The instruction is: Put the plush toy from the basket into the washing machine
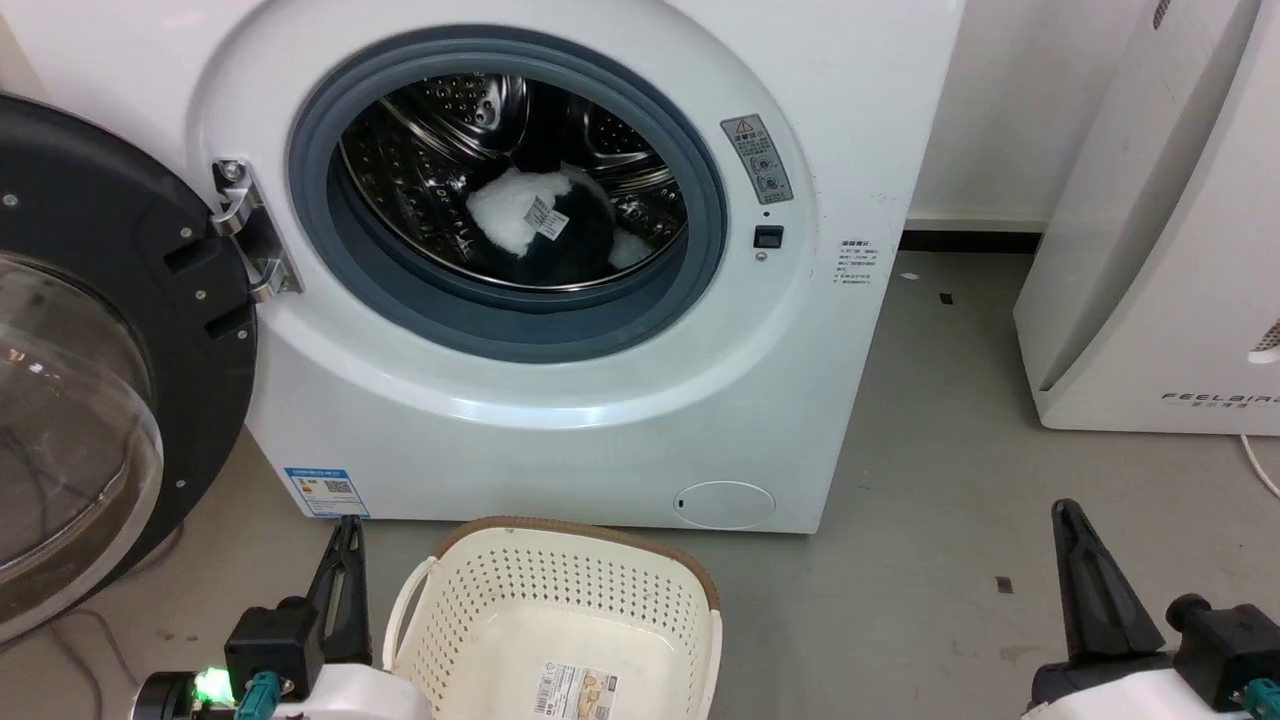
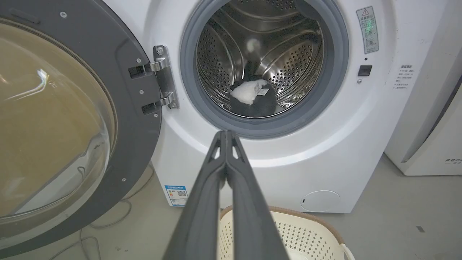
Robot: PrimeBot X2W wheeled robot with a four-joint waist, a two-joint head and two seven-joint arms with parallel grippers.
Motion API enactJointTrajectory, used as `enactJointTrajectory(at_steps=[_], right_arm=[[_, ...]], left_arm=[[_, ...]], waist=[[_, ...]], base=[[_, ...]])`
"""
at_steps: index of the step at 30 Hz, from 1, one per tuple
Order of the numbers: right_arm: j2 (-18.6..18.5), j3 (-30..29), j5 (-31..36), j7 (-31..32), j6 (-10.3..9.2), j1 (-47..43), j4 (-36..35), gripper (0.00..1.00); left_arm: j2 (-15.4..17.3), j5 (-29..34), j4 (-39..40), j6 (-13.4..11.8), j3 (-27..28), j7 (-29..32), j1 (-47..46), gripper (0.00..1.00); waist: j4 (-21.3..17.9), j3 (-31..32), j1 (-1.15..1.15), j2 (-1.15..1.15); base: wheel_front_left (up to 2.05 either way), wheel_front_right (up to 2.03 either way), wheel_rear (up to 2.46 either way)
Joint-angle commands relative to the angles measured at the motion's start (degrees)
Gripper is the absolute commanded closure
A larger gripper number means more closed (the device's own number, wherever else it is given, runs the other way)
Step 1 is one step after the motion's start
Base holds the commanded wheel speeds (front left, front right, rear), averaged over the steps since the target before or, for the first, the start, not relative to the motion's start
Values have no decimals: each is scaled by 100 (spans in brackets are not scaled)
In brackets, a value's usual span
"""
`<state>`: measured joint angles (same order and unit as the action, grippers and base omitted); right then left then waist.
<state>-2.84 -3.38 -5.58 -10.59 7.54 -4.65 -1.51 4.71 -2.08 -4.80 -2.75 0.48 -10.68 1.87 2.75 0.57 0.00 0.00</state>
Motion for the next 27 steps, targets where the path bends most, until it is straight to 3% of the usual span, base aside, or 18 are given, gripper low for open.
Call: enactJointTrajectory(at_steps=[1,27], right_arm=[[-1,12,30,28,-2,99,21,100],[-2,109,187,334,-3,208,60,100]], left_arm=[[-12,59,48,40,-10,24,-50,100],[-63,103,176,110,-21,334,-91,100]], waist=[[-3,-1,0,0],[-84,-17,0,0]], base=[[0,0,0],[0,0,0]])
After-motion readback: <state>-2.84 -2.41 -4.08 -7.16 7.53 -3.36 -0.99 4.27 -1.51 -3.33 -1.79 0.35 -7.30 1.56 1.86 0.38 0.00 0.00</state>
